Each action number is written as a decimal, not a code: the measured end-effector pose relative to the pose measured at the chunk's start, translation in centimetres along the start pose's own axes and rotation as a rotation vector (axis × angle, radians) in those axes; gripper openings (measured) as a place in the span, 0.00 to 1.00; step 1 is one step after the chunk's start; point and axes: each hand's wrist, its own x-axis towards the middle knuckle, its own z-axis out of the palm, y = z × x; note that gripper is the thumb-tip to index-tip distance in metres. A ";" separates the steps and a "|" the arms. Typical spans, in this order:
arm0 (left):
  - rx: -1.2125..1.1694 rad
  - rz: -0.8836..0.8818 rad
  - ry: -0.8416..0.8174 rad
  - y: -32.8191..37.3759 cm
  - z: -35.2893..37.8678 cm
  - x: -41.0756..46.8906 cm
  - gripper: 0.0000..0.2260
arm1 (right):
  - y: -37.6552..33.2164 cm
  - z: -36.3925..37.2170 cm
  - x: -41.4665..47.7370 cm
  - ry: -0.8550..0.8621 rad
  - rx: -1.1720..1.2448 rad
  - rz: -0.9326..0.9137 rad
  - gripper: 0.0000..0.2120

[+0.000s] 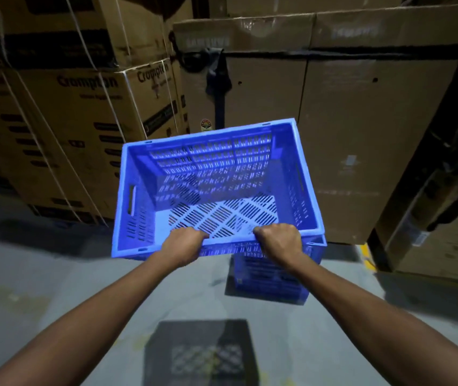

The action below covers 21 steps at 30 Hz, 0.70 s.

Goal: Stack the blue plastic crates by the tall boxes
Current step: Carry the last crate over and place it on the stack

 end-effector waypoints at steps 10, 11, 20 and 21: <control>0.031 -0.086 0.050 -5.1 2.7 10.7 0.15 | 1.3 5.8 10.9 -0.071 0.054 0.068 0.08; 0.040 -0.084 0.033 -6.2 3.0 11.8 0.15 | 1.1 6.5 12.3 -0.077 0.067 0.065 0.08; 0.092 -0.081 -0.138 -16.6 9.4 25.4 0.12 | -0.1 16.2 28.0 -0.223 0.138 0.097 0.10; 0.093 -0.072 -0.153 -17.5 10.7 27.1 0.12 | -0.1 17.8 29.6 -0.241 0.140 0.104 0.10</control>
